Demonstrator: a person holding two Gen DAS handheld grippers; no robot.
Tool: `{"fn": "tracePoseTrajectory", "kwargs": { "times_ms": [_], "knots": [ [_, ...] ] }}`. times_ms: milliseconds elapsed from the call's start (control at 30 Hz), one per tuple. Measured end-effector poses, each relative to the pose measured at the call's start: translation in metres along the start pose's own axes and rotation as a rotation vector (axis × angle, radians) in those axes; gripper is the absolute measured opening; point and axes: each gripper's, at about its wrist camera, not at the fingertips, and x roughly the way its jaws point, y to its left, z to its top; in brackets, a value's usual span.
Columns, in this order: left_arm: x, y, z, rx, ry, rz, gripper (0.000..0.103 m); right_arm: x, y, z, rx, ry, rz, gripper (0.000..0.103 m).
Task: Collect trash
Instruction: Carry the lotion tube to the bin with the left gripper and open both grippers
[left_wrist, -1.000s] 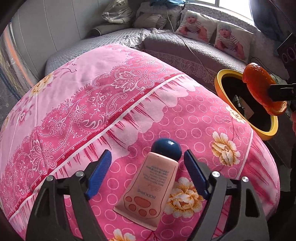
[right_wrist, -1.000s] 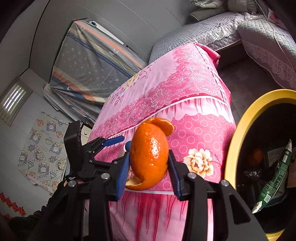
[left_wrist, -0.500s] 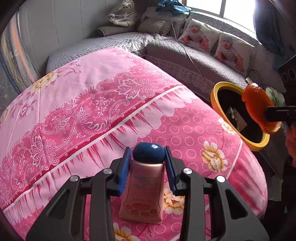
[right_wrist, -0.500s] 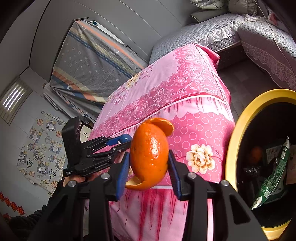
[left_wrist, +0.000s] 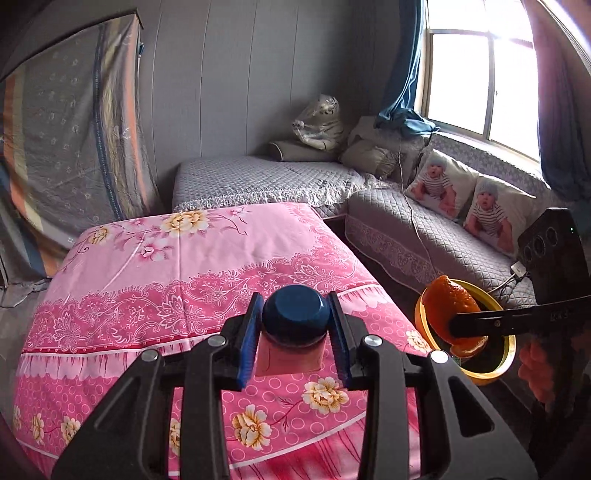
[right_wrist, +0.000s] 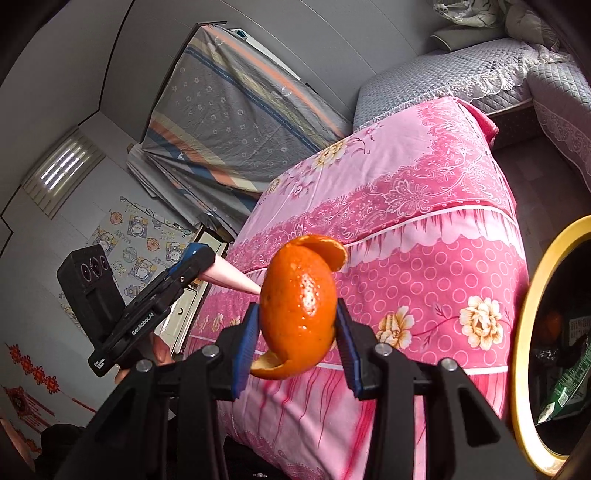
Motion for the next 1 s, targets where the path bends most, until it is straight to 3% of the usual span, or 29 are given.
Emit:
{"fn": "tracePoseTrajectory", "kwargs": {
  "times_ms": [300, 600, 767, 1000],
  "knots": [
    [-0.022, -0.033, 0.009, 0.021, -0.06, -0.02, 0.032, -0.026, 0.001, -0.001, -0.007, -0.062, -0.02, 0.038],
    [-0.013, -0.084, 0.021, 0.086, -0.086, -0.079, 0.032, -0.082, -0.037, -0.003, 0.059, -0.2, -0.109, 0.038],
    [0.005, -0.115, 0.024, 0.12, -0.075, -0.133, 0.032, -0.114, -0.064, -0.012, 0.108, -0.289, -0.21, 0.038],
    [0.047, -0.166, 0.024, 0.148, -0.024, -0.266, 0.032, -0.141, -0.107, -0.028, 0.199, -0.371, -0.426, 0.038]
  ]
}}
